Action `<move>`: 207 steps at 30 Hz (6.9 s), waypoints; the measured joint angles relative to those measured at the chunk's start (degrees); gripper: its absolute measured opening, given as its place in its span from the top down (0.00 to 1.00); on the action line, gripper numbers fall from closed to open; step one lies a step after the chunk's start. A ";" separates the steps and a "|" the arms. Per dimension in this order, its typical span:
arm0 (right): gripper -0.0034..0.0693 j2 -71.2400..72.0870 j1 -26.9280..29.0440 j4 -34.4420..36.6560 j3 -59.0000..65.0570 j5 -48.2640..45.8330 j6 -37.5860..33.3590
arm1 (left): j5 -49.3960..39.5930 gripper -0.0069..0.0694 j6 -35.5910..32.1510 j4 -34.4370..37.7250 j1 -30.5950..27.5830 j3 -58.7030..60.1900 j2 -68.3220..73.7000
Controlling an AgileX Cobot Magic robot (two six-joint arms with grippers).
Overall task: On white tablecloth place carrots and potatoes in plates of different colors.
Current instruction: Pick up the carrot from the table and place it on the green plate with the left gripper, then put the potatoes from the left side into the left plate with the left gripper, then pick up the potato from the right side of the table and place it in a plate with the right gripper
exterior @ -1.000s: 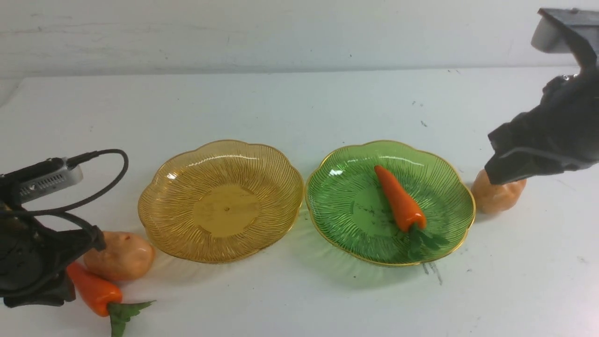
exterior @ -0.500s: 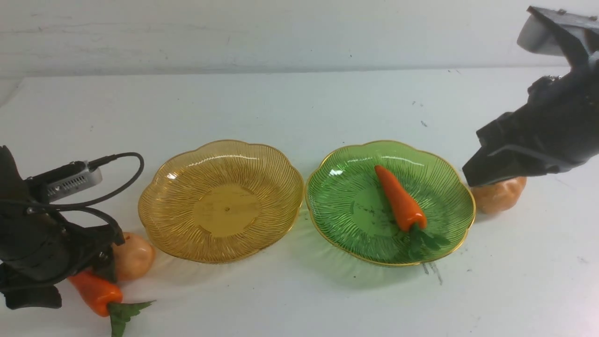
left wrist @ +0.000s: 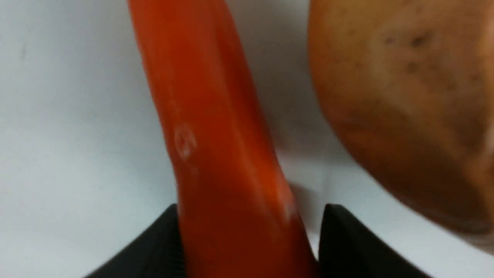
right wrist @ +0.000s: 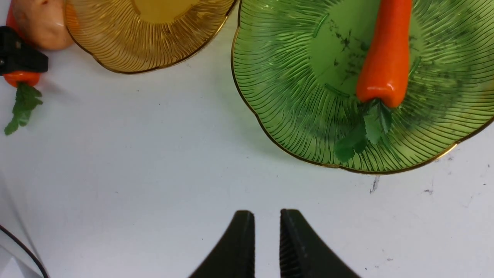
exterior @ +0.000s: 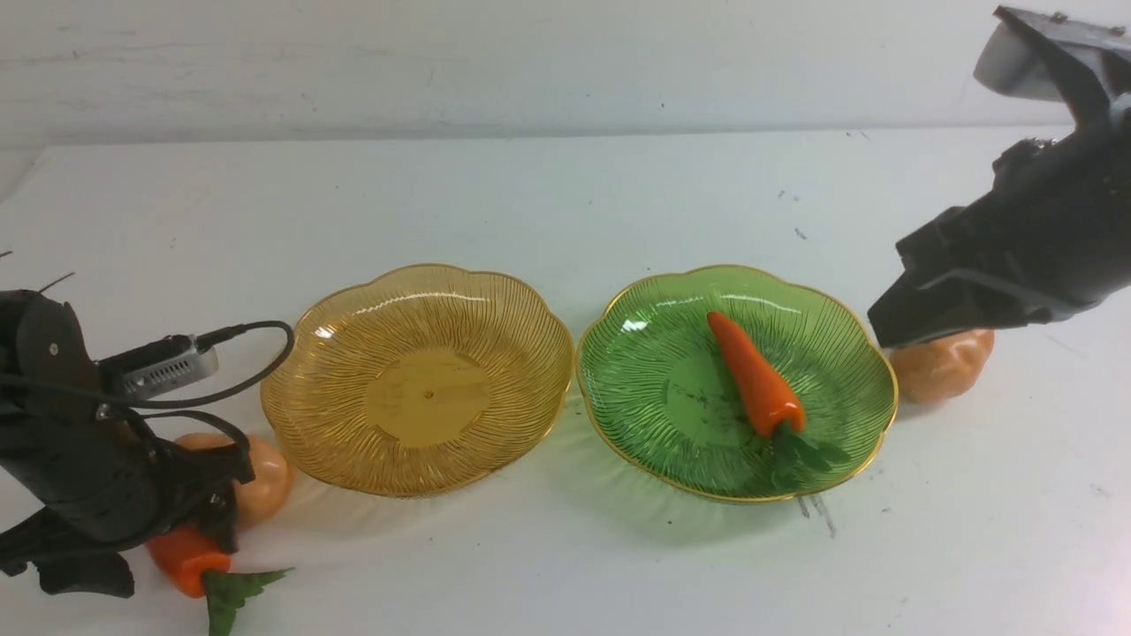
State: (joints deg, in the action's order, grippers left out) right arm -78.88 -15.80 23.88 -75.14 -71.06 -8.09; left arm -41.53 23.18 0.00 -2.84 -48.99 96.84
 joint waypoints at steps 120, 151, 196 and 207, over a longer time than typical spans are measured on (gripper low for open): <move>0.83 0.00 0.00 -4.52 0.00 -0.44 0.27 | -23.40 0.13 -1.09 3.62 0.04 -27.10 12.31; 0.83 0.00 0.00 -4.32 0.00 -0.57 0.07 | -15.92 0.39 -23.18 16.38 6.18 -27.73 0.59; 0.02 -16.67 19.13 -9.87 -9.01 8.29 9.09 | -28.75 0.89 -28.75 10.52 13.89 -52.44 8.80; 0.00 -35.91 19.08 -12.10 -20.14 8.40 13.52 | -29.98 0.91 -29.25 10.58 13.89 -52.64 -2.49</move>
State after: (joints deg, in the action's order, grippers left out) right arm -114.79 3.28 11.78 -95.29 -62.66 5.43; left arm -71.51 -6.08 10.58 11.06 -101.64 94.35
